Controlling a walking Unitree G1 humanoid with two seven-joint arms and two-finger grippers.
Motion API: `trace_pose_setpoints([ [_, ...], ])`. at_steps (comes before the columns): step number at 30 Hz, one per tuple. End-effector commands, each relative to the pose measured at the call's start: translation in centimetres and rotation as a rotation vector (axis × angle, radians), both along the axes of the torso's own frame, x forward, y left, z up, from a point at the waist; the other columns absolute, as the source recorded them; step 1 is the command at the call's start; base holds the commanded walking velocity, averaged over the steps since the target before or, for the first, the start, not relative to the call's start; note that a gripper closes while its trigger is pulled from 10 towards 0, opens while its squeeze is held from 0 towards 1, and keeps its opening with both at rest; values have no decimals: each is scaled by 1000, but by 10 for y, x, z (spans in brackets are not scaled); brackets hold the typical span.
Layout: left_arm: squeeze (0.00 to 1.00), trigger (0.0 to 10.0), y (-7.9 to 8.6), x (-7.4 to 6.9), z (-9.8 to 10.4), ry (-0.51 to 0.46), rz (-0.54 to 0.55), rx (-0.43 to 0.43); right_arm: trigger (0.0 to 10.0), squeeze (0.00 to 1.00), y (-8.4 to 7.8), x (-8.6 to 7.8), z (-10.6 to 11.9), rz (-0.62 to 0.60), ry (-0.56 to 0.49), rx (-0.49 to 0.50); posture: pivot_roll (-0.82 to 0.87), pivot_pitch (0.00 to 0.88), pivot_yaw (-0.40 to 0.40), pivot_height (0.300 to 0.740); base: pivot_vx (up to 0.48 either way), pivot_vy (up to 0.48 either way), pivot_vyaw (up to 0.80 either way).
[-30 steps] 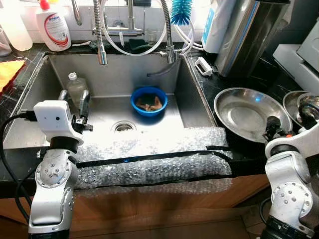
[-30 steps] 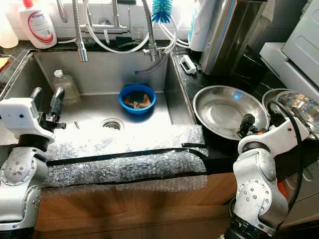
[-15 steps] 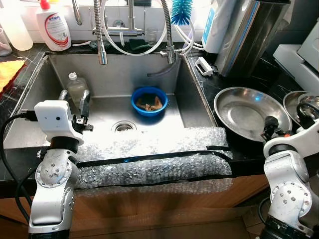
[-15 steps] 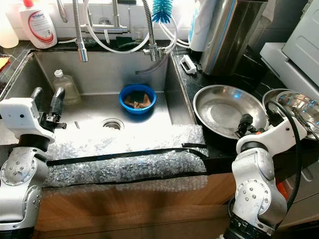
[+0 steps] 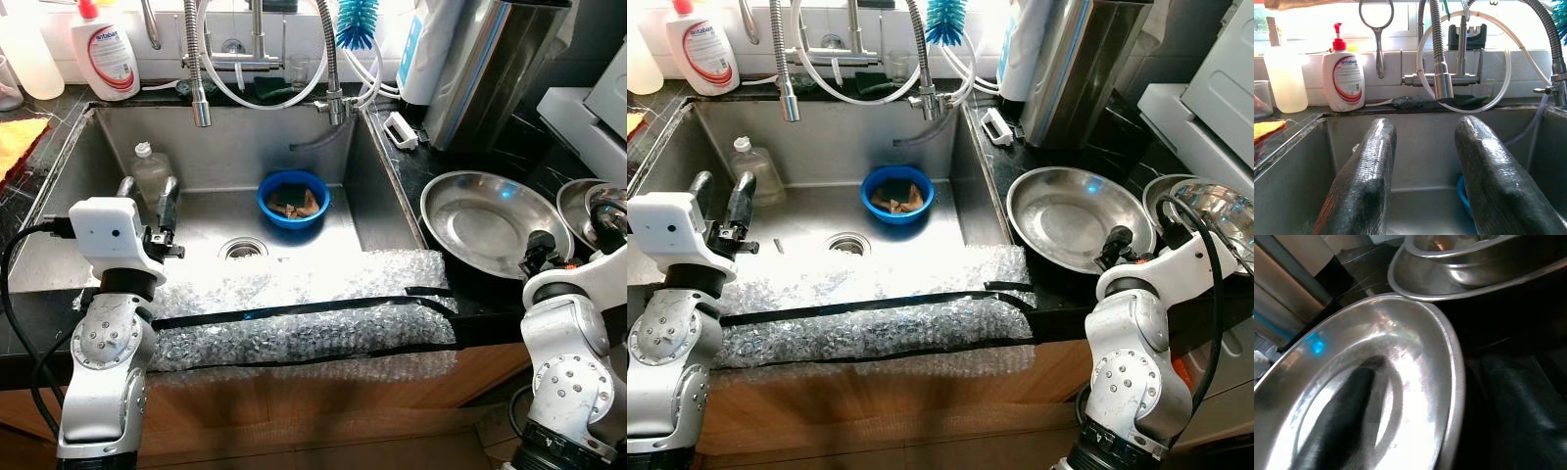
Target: Kitchen organization
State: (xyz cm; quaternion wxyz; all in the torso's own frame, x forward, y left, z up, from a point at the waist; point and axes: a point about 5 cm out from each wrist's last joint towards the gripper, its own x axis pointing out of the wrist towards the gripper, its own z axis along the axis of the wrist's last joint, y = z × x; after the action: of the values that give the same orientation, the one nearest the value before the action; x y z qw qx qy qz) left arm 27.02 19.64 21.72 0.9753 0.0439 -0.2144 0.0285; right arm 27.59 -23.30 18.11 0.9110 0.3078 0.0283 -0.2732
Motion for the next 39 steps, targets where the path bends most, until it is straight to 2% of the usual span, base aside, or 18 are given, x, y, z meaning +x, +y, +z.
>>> trace_pose_setpoints([
  [1, 0, 10000, -1, 0, 0, -4, -6, 24, 0, 0, -3, -1, -3, -13, 14, 12, 34, 123, -78, 740, 0, 0, 0],
  [19, 0, 10000, -2, 1, 2, -9, -5, 27, 0, 0, 1, 3, -4, 12, 15, 33, 37, 115, -78, 740, 0, 0, 0],
  [28, 0, 10000, -4, 1, 2, -8, -9, 39, 118, 0, 18, 8, -1, 132, -29, 58, 36, 119, -79, 740, 0, 0, 0],
  [29, 0, 10000, -4, 1, 2, -9, -9, 38, 3686, 0, 20, 9, 0, 147, -38, 68, 36, 119, -79, 740, 0, 0, 0],
  [30, 0, 10000, -4, 1, 2, -9, -9, 39, 10000, 0, 23, 10, 1, 165, -45, 70, 36, 119, -78, 740, 0, 0, 0],
  [36, 0, 10000, -4, 1, 2, -11, -9, 39, 10000, 0, 24, 10, 3, 173, -70, 78, 36, 119, -79, 740, 0, 0, 0],
  [39, 0, 10000, -5, 1, 3, -15, -11, 37, 10000, 0, 22, 11, 10, 165, -131, 74, 34, 118, -79, 740, 0, 0, 0],
])
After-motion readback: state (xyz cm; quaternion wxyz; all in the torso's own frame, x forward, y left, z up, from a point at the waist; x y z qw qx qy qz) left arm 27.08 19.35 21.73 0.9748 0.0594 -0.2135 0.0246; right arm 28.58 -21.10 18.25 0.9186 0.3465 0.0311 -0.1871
